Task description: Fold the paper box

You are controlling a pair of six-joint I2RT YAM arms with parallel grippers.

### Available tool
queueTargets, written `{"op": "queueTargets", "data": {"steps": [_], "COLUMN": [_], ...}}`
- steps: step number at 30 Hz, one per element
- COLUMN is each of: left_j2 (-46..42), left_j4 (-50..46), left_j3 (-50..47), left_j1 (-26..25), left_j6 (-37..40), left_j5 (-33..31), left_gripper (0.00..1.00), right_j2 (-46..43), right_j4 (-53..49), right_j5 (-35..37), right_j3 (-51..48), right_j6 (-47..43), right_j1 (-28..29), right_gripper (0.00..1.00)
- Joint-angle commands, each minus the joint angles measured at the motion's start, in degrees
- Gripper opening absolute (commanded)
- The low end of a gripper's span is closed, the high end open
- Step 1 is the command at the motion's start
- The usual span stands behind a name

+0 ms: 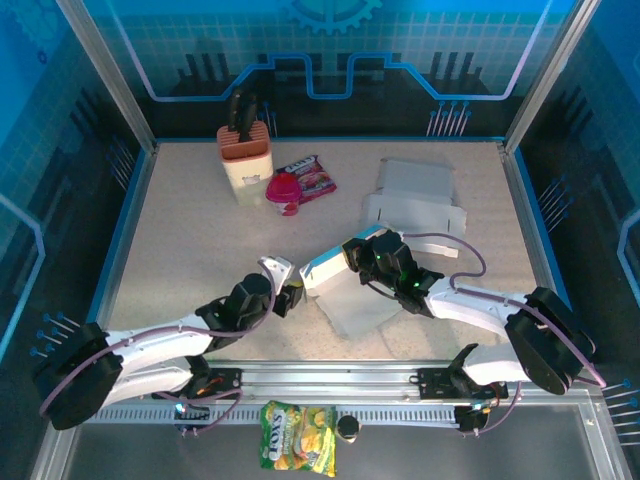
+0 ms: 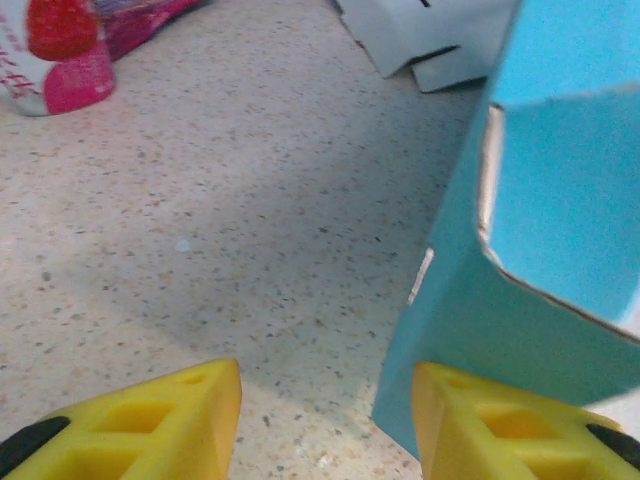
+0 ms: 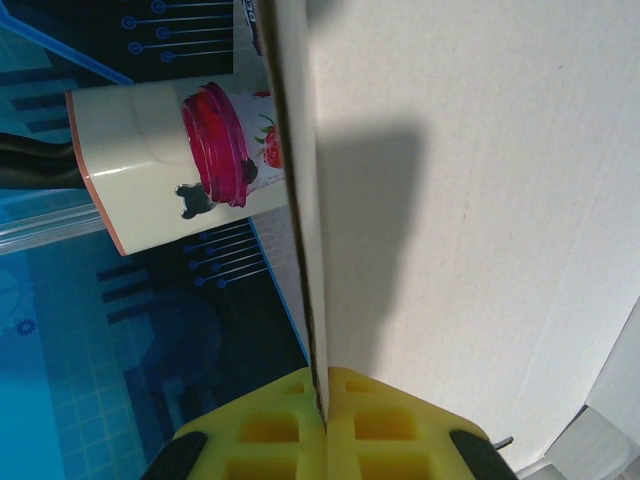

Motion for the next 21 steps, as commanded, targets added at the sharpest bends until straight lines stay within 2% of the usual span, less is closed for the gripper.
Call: {"op": "queueTargets", "data": {"steps": [1,8,15,21], "left_j2": [-0.21,4.62,9.29,9.09], "left_j4": [5.3,8.27,13.49,14.91], "left_j3": [-1.47,0.17,1.13,1.15], "left_j1": [0.19,0.21,0.24,0.12], "left_j6": [2.44,4.11,5.92,6.08], "left_j5": [5.49,3.77,6.1,7.26], "left_gripper": [0.49,0.48,0.44,0.38], "right_j2": [0.92,0.47,0.25,0.43], "right_j4": [-1.15,-0.88,-0.55,-0.28], "right_j5": [-0.04,-0.17,-0.32,0.14], "right_j3": [0.93,0.55,0.27,0.31], "right_j6": [-0.72,-0.8,-0.8,-0.96], "right_j1": [0.21,0.4,0.49,1.06], "right_gripper": [0.0,0.0,0.0,0.0]}}
